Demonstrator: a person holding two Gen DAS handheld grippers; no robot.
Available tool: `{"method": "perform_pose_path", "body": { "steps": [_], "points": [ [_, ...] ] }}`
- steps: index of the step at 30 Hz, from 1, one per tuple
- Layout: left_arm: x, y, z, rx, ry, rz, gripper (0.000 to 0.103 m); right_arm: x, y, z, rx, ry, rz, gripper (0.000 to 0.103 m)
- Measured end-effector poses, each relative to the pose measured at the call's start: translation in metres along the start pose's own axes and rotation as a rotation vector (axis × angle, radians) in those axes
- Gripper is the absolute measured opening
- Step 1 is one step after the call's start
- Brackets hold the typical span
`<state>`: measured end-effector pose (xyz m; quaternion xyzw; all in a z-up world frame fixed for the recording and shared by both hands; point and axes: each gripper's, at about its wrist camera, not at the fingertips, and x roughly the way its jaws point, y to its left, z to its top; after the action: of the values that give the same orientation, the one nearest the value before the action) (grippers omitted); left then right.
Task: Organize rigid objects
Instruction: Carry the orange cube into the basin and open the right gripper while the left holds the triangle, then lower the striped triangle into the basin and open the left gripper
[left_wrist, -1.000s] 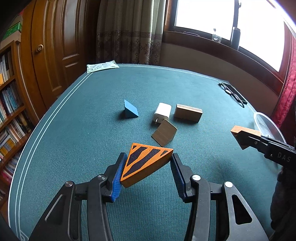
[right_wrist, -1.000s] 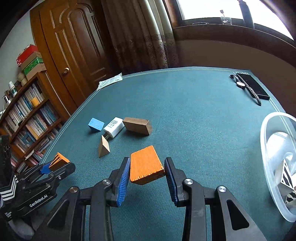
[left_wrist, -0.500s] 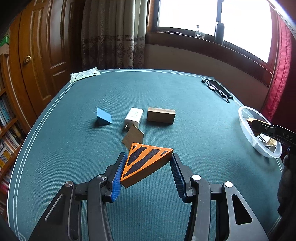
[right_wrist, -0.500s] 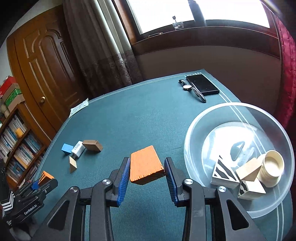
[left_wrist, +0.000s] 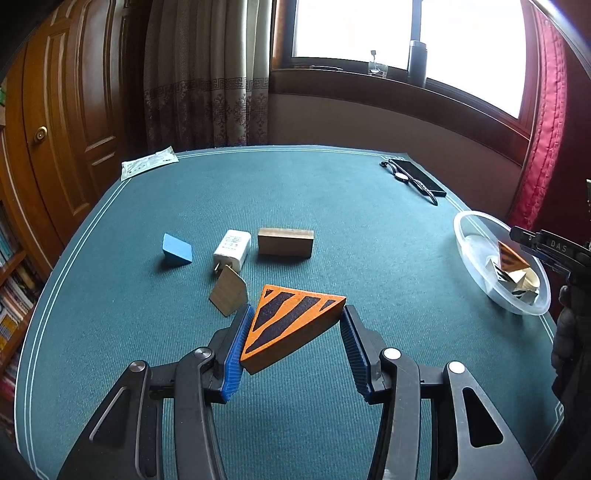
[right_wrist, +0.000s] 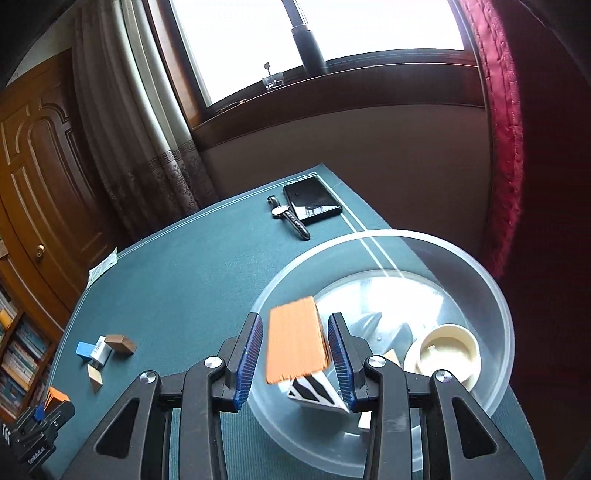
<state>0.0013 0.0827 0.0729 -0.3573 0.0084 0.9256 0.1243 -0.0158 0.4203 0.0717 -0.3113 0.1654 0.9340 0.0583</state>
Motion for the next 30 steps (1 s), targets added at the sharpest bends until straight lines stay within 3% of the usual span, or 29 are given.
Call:
{"method": "perform_pose_path", "body": {
  "steps": [7,14,21,30],
  "points": [
    [-0.001,-0.015,0.008,0.028,-0.017,-0.024,0.049,0.005,-0.023,0.006,0.051,-0.022,-0.072,0.04],
    [0.001,-0.032,0.017,0.056,-0.023,-0.054,0.049,-0.001,-0.037,0.01,0.111,-0.047,-0.092,0.068],
    [0.008,-0.063,0.03,0.107,-0.022,-0.122,0.049,-0.008,-0.045,0.015,0.151,-0.073,-0.103,0.079],
    [0.025,-0.125,0.051,0.199,-0.018,-0.266,0.049,-0.023,-0.05,0.024,0.179,-0.116,-0.096,0.08]
  ]
}}
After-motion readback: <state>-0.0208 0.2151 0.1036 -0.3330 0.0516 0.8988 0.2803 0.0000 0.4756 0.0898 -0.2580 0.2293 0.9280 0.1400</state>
